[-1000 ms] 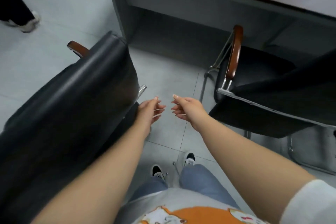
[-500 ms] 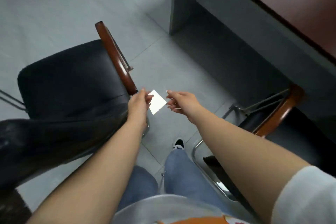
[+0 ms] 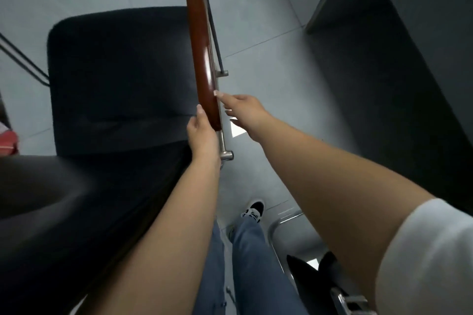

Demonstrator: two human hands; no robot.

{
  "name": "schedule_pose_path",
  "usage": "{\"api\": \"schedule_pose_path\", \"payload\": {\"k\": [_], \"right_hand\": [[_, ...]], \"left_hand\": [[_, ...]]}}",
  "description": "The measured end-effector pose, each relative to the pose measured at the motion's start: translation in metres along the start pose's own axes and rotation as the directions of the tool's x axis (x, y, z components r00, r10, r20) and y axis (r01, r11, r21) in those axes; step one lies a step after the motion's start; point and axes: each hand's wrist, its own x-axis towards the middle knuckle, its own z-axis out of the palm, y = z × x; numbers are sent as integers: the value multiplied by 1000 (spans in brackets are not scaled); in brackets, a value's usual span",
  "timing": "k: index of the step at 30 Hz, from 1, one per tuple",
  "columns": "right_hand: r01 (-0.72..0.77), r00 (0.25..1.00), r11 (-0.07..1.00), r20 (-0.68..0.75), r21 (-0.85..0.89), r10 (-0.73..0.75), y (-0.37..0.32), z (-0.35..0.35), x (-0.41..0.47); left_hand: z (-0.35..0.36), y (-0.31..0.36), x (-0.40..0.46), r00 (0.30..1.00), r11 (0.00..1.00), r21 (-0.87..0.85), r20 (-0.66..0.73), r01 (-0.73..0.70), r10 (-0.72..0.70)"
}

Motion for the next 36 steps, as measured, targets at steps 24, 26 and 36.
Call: {"api": "schedule_pose_path", "payload": {"k": [24,26,36], "right_hand": [[-77,996,941,67,328,59,18,5,-20],[-62,998,941,51,332,48,17,-6,-27],[-6,994,878,-96,479,59,45,-76,-62]], "left_hand": [[-27,-26,-32,972,946,320,234,-57,-21],[-19,-29,-38,964,942,324,265,-88,-1],[22,-55,-79,897,886,413,443,-210,6]]}}
